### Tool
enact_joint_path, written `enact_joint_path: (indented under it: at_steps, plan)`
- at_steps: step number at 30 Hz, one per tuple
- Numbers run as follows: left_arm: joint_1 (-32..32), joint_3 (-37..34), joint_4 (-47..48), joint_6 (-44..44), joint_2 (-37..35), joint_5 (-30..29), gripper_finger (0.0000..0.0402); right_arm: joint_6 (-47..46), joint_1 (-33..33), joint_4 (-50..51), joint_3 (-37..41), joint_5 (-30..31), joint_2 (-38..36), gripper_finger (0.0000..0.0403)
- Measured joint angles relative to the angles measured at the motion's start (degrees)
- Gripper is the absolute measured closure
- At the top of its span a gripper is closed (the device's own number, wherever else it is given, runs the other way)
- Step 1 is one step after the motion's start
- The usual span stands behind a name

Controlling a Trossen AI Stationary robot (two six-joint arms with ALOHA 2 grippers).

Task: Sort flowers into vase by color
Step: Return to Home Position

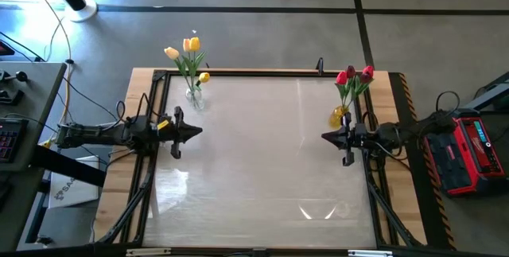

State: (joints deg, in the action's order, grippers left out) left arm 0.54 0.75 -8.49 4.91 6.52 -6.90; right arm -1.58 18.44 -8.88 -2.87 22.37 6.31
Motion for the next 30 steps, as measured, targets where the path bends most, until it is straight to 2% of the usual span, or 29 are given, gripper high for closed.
enact_joint_path:
  at_steps: [8, 18, 25, 30]
  plan:
    - [0.00, 0.00, 6.98, -0.51, -6.21, 0.46, 0.0402, -0.86, 0.00, -1.97, -0.05, -0.15, 0.00, 0.0403]
    - [0.00, 0.00, 7.12, -0.76, -6.31, 1.29, 0.0402, -1.16, 0.00, -1.91, -0.05, 0.34, 0.00, 0.0403]
    - [-0.04, 0.00, 7.15, -1.09, -6.31, 1.57, 0.0402, -0.98, 0.00, -3.01, -0.07, -2.50, 0.00, 0.0403]
    - [-0.04, 0.00, 7.15, -0.56, -6.31, 1.83, 0.0401, -0.97, 0.00, 0.54, -0.07, -2.48, -0.07, 0.0403]
